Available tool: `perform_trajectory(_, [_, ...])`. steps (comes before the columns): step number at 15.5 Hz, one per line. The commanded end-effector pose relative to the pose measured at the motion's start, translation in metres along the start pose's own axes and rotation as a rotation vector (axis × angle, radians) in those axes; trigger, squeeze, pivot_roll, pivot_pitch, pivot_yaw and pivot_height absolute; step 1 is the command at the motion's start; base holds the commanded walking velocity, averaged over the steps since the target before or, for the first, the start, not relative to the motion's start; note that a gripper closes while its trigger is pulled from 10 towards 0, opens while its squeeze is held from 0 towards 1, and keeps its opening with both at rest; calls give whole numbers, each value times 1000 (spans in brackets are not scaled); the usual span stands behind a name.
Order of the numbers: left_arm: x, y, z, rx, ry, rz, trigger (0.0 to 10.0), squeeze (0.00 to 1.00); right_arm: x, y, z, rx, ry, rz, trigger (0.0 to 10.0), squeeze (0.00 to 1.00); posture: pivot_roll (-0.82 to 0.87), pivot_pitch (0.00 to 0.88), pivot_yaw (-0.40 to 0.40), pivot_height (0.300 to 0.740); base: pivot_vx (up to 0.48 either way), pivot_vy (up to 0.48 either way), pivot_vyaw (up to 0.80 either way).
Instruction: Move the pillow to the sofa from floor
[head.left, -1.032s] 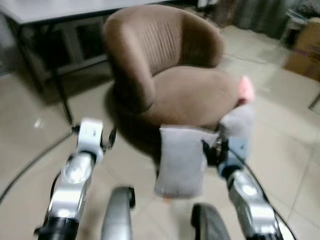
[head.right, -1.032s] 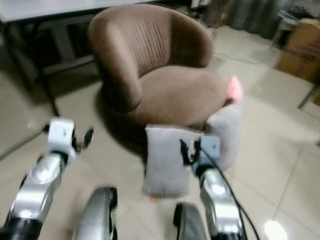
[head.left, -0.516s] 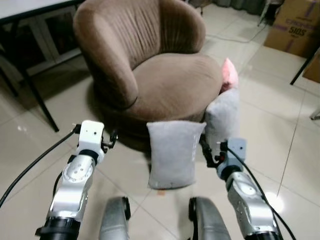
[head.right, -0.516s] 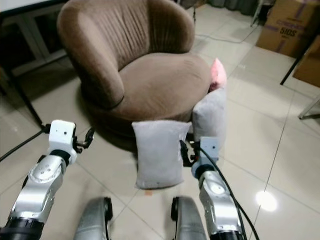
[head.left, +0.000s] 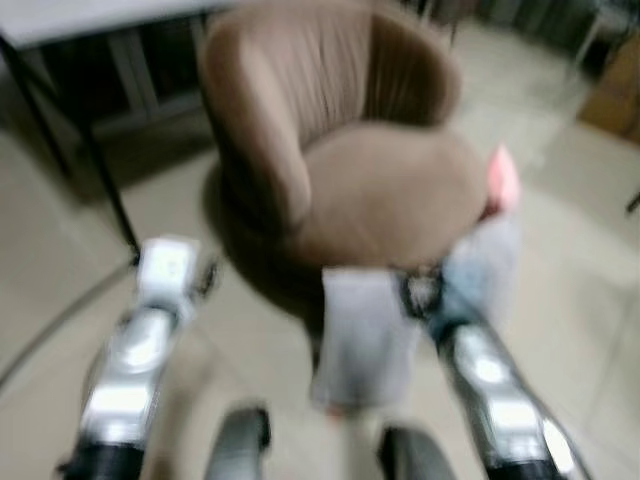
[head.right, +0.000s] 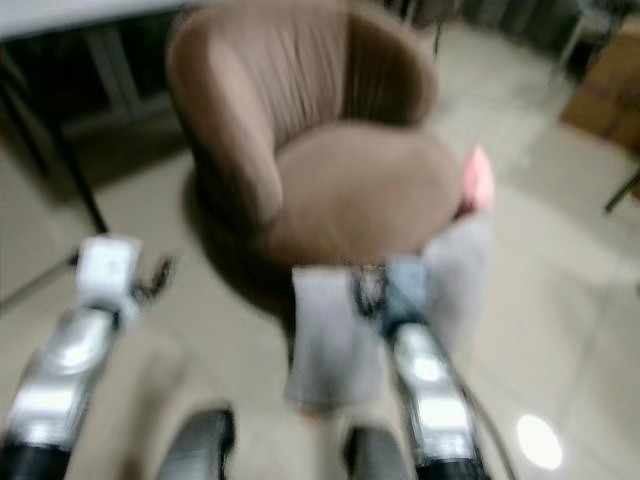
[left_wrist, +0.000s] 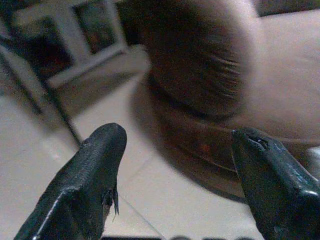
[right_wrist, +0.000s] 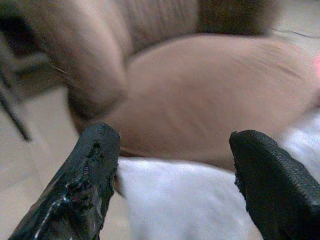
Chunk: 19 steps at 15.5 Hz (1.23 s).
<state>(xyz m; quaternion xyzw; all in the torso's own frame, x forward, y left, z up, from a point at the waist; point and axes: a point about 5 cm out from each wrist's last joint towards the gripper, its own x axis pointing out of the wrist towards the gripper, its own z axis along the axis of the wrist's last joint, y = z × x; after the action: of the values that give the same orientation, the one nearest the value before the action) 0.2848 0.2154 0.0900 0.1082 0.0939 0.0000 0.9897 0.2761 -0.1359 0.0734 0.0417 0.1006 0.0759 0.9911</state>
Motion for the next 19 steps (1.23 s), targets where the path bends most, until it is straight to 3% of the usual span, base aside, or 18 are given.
perform_trajectory(1, [2, -15, 6, -10, -26, -46, 10000, 0, -6, -18, -8, 6, 37, -59, 10000, 0, -17, 15, -12, 582, 322, 0, 0])
perform_trajectory(11, [4, -17, 7, -10, -28, -54, 10000, 0, 2, -29, -14, 5, 50, -71, 10000, 0, -21, 12, -10, 582, 314, 0, 0])
perform_trajectory(16, [4, -17, 6, -11, -29, -56, 10000, 0, 1, -23, -12, -10, 38, -51, 10000, 0, -19, 4, -13, 582, 305, 0, 0])
perform_trajectory(19, [3, -17, 6, -12, -29, -57, 10000, 0, 0, -21, -12, -19, 38, -42, 10000, 0, -18, 0, -14, 582, 304, 0, 692])
